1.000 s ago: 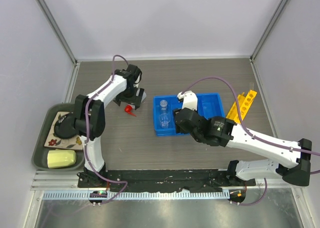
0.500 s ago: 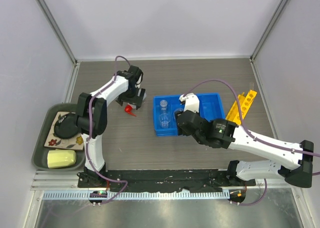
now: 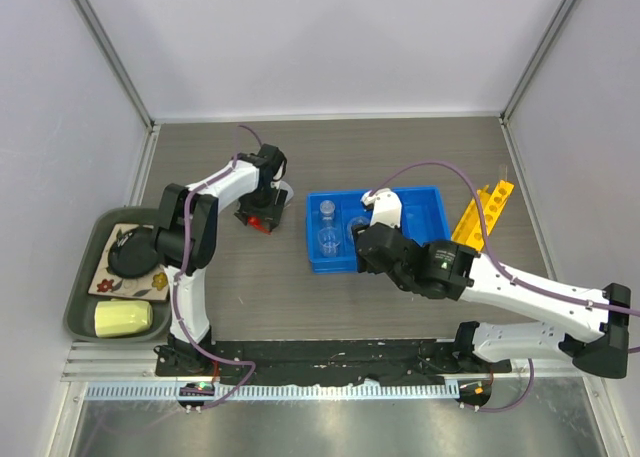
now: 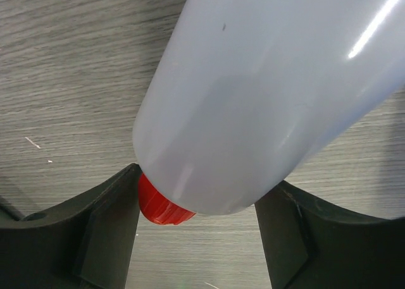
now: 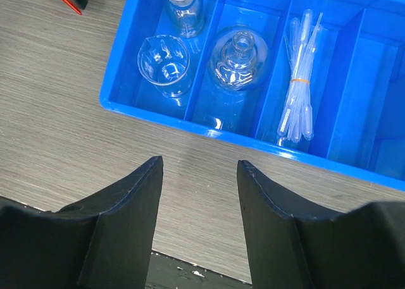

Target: Organize the chemistry lab equipment

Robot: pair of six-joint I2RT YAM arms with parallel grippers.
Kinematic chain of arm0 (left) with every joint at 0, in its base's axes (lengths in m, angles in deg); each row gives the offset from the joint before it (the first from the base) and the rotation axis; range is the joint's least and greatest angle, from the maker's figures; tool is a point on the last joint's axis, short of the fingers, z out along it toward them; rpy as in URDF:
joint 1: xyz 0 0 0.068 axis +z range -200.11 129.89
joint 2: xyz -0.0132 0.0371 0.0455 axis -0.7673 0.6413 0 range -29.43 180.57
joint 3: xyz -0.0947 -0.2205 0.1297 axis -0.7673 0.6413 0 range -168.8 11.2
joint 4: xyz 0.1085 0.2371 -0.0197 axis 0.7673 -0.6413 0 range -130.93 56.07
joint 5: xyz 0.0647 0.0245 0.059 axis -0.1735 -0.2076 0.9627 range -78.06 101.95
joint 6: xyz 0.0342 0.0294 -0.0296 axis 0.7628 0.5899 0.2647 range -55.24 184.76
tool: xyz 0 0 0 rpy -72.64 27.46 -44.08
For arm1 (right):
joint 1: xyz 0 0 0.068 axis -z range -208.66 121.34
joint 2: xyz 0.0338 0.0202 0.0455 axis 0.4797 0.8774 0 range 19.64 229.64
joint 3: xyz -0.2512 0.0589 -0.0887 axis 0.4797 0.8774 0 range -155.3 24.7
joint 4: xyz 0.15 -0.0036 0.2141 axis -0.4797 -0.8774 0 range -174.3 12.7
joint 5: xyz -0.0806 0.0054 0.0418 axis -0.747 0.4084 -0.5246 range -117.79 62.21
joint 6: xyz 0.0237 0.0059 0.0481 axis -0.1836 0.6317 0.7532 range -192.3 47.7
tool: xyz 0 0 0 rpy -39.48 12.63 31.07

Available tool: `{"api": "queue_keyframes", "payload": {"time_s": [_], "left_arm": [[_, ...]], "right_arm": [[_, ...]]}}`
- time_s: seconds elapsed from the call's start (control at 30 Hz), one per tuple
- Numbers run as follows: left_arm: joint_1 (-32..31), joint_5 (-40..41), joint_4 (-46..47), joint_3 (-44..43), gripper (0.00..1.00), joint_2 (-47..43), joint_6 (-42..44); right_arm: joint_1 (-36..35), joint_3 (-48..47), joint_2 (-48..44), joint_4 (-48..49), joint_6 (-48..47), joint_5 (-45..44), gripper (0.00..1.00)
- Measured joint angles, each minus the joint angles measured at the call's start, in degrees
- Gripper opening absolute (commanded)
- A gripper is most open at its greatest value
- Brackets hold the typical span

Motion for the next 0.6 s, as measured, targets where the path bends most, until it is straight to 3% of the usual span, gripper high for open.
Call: {"api": "queue_keyframes", "payload": {"time_s": [0.47, 0.6], "left_arm": [[-0.2, -0.5, 1.0, 0.8, 0.59, -0.4, -0.5], [-0.2, -0.4, 1.8, 1.7, 0.5, -1.1, -1.3]], "right_arm": [[0.0, 0.7, -1.9, 0.0, 0.7, 0.2, 0.55], [-0.1, 0.8, -2.3, 0.1, 1.0, 0.4, 0.55]]}}
